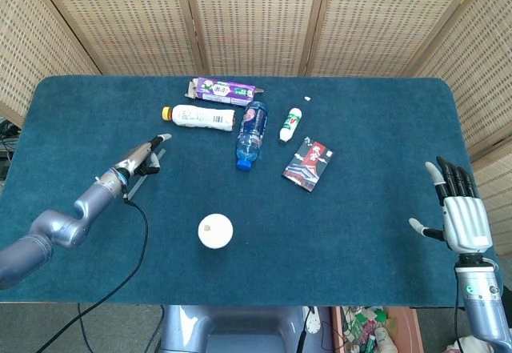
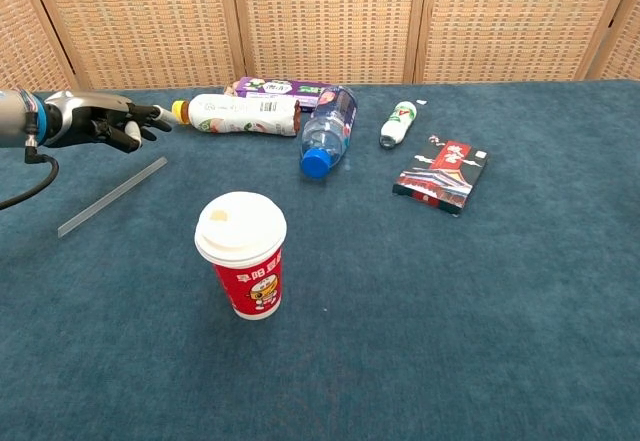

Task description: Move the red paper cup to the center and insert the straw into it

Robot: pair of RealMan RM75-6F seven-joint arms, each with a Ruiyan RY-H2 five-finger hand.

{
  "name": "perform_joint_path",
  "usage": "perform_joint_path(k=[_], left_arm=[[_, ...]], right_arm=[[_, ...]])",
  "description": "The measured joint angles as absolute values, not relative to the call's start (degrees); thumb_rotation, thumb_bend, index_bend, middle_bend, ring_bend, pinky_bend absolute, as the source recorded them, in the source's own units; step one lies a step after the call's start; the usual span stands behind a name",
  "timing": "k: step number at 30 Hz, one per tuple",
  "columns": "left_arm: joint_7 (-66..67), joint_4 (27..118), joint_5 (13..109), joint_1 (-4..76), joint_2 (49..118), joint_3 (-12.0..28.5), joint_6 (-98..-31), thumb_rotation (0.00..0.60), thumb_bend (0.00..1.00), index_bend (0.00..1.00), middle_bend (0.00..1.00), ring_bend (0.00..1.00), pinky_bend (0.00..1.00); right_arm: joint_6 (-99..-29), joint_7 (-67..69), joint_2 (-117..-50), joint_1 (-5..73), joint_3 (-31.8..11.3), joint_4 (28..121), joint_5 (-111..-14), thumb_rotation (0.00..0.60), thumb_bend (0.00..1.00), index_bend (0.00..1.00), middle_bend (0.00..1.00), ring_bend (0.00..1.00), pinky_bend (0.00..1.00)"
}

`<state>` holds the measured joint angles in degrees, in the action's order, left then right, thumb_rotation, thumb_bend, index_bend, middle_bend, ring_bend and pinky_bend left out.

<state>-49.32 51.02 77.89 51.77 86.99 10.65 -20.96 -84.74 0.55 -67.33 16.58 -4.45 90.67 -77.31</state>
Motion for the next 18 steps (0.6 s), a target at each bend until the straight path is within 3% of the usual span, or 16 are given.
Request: perform_joint_path(k=[18], left_arm=[[-56.6,49.8,79.8,52.3,89.8,10.2,-19.1,0.600,1.00,0.00,0.00,0.00,0.00]], right_arm=[[-84.0,0.3,-67.0,15.1,-6.5,91.3,-78.7,0.600,0.00,0.00,0.00,0.00,0.00]])
